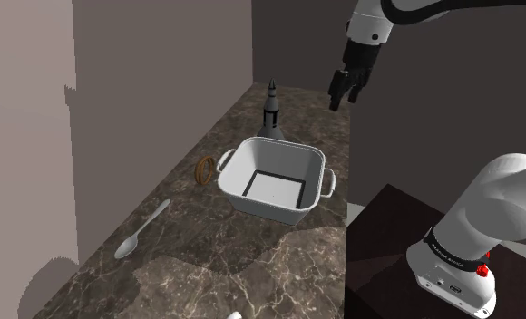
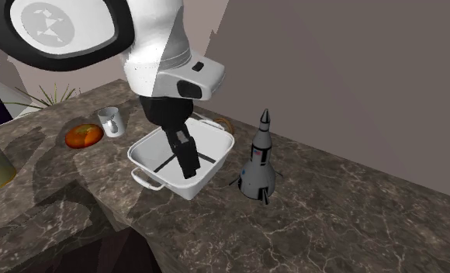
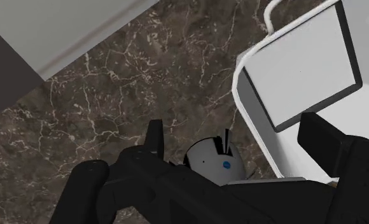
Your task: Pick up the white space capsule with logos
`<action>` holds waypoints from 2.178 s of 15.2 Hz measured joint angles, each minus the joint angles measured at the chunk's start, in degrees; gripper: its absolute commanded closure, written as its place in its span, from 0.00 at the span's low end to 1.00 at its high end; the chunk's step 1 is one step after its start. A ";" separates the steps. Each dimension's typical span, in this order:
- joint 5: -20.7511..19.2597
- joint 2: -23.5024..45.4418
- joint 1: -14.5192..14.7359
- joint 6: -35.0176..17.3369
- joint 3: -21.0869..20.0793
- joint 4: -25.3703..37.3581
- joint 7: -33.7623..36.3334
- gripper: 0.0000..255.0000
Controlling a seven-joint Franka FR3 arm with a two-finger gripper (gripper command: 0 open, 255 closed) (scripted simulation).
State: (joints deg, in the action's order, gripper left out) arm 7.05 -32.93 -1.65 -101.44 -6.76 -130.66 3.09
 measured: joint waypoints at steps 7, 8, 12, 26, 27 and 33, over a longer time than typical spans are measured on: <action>-4.81 11.76 -2.13 -8.61 -5.49 9.39 9.09 0.00; -5.80 13.21 -2.43 -9.51 -6.21 10.70 10.51 0.00; -10.97 20.78 -3.48 -12.42 -9.31 18.02 17.03 0.00; -23.08 33.70 -3.63 -18.04 -12.52 27.94 29.40 0.00; -23.15 33.74 -3.62 -18.31 -12.53 27.70 29.52 1.00; -23.23 33.75 -3.61 -18.59 -12.54 27.49 29.67 1.00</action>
State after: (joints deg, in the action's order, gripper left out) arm -16.18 0.82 -5.25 -120.03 -19.30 -103.18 32.77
